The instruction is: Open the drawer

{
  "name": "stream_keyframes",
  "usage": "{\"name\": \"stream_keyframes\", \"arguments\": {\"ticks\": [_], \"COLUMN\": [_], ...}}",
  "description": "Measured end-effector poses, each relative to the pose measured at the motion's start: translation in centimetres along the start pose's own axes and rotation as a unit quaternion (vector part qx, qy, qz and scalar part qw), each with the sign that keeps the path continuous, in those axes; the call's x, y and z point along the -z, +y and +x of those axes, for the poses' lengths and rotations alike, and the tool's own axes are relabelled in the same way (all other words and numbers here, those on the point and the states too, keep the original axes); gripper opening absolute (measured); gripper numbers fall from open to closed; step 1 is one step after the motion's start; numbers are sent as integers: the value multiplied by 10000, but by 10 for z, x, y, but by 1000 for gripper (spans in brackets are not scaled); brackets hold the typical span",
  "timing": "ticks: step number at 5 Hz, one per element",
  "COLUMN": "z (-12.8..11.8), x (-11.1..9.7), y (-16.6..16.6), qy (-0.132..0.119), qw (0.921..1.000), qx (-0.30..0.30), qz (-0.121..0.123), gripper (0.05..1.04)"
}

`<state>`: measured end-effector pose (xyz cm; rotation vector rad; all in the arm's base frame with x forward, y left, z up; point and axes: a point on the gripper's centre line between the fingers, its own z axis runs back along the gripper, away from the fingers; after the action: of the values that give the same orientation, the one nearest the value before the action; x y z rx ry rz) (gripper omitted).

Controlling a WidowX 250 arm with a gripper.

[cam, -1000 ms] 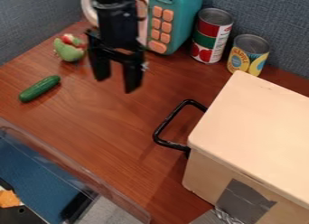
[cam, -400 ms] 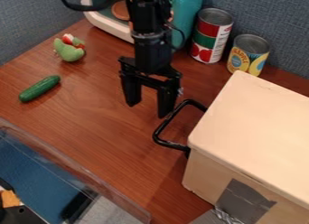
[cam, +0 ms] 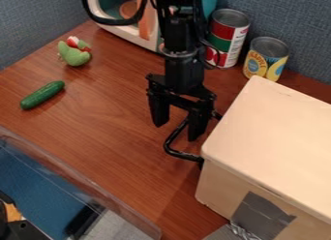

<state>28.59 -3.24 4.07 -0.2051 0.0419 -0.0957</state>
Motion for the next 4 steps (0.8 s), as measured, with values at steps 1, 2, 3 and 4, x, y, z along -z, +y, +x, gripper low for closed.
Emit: {"name": "stream_keyframes", "arguments": {"ticks": [1,2,3,4], "z": [-3,-4,-5,-7], "x": [16,28,29,26], "y": [-1,5,8,16], "qy": [155,278,306,402], "qw": [9999,9994,9991,9985], "qx": [-51,-186,-178,-221], "qz": [26,119,222,303], "gripper": [966,683,370,169]}}
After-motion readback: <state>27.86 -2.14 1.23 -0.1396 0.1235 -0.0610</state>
